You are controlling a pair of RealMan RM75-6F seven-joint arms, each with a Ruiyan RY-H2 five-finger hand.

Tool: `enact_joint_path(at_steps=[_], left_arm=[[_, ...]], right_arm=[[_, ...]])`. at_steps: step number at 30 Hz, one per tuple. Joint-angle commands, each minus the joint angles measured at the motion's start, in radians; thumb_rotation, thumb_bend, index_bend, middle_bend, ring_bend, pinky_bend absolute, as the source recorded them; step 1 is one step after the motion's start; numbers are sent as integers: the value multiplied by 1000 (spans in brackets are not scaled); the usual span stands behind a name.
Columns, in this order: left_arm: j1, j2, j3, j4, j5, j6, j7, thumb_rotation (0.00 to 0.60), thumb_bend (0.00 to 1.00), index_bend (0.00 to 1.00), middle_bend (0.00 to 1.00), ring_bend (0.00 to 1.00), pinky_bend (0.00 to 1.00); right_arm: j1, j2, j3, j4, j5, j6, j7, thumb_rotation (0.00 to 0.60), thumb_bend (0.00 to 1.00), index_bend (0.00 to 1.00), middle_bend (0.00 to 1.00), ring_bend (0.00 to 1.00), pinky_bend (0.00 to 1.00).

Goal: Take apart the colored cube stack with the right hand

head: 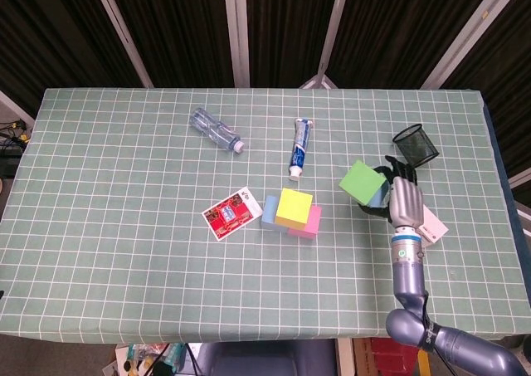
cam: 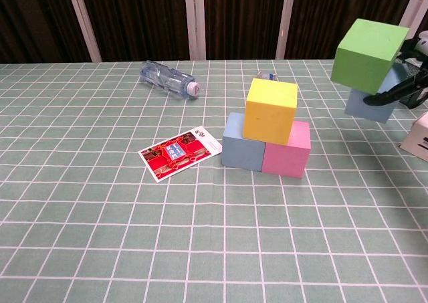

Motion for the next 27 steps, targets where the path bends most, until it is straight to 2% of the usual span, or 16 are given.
enact_joint_path(at_steps=[1,4,7,9,12,15,18,20,22,27], left_arm=[[1,0,0,0,0,2,1,600,183,73,0,0,0],[2,0,-1,-1,-3,3,1,600,183,74,0,0,0],[3,0,-2,0,-4,5,-3,600,183,75,0,0,0],[3,1,-2,0,-5,5,-5,600,183,75,0,0,0],[1,2,-2,0,-5,1,-4,600,183,75,0,0,0],[0,2,-1,-1,-2,-2,-2,600,183,75,0,0,0],[1,2,-1,-2,-3,-1,-2,600,183,75,0,0,0],[1,2,-1,-2,-4,0,-1,600,183,75,0,0,0],[0,1,-2,-2,-5,-1,1,600,183,75,0,0,0],[-4,-2,0,-6,-3,-9,15,600,183,75,0,0,0]], right_arm=[[67,3,45,102,89,1,-154,600,184,707,154,120,0],[110,-25,40,199,94,32,-258,600,184,707,156,120,0],[143,-68,5,326,49,88,-351,600,184,707,159,120,0],[152,-93,1,379,36,105,-363,600,184,707,159,120,0],[145,-101,29,373,47,92,-306,600,184,707,159,120,0],[113,-73,67,289,84,46,-211,600,184,707,159,120,0],[44,19,114,101,143,-60,-60,600,184,707,159,120,0],[-10,96,121,-16,149,-122,28,600,184,707,159,120,0],[-70,168,109,-104,105,-151,110,600,184,707,160,120,0],[-212,323,24,-259,-84,-219,343,600,184,707,161,120,0]])
